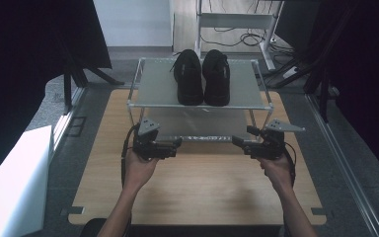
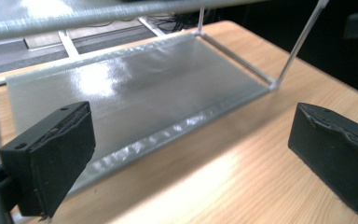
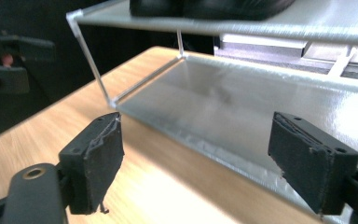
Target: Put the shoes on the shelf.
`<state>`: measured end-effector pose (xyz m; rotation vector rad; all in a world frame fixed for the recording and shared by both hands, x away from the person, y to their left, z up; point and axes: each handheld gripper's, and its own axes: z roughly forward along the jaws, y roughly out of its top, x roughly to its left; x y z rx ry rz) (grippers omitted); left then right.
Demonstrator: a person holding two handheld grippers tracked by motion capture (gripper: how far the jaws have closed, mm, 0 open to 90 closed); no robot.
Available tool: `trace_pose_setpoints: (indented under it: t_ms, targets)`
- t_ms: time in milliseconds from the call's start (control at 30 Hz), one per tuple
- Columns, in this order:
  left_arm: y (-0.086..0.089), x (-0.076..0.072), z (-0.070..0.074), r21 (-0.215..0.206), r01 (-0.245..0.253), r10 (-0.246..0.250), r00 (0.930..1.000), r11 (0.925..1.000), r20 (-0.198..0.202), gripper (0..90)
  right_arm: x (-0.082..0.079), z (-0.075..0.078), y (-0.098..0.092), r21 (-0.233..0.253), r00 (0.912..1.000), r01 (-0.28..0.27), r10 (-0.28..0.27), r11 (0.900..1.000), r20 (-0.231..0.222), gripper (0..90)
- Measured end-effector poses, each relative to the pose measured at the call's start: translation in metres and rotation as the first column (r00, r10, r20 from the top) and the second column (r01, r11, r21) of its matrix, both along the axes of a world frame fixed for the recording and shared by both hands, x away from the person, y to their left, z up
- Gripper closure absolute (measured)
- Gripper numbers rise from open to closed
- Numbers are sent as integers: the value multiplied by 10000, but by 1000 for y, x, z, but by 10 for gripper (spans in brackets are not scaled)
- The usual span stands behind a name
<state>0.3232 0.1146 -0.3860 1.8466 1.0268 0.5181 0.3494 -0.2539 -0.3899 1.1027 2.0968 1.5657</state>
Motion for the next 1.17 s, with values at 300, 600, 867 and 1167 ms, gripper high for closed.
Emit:
trace_pose_setpoints:
  t_ms: [300,600,867,1167]
  targets:
    - [0,-22,-26,813,175,-173,9998,9965,-27,0,-24,-24,1,-916,9994,-332,320,9952,-144,143]
    - [9,-43,-69,576,379,-340,9973,9976,-658,0,-39,-55,2,-1433,9971,-480,388,9885,-661,129]
    - [6,-53,-105,1691,479,-259,9912,9844,-1298,0,-47,-91,9,-2596,9933,-785,534,9625,-1024,104]
    - [-5,-51,-127,2904,620,-38,9804,9549,-1968,0,-44,-121,5,-3605,9863,-1009,458,9273,-1582,83]
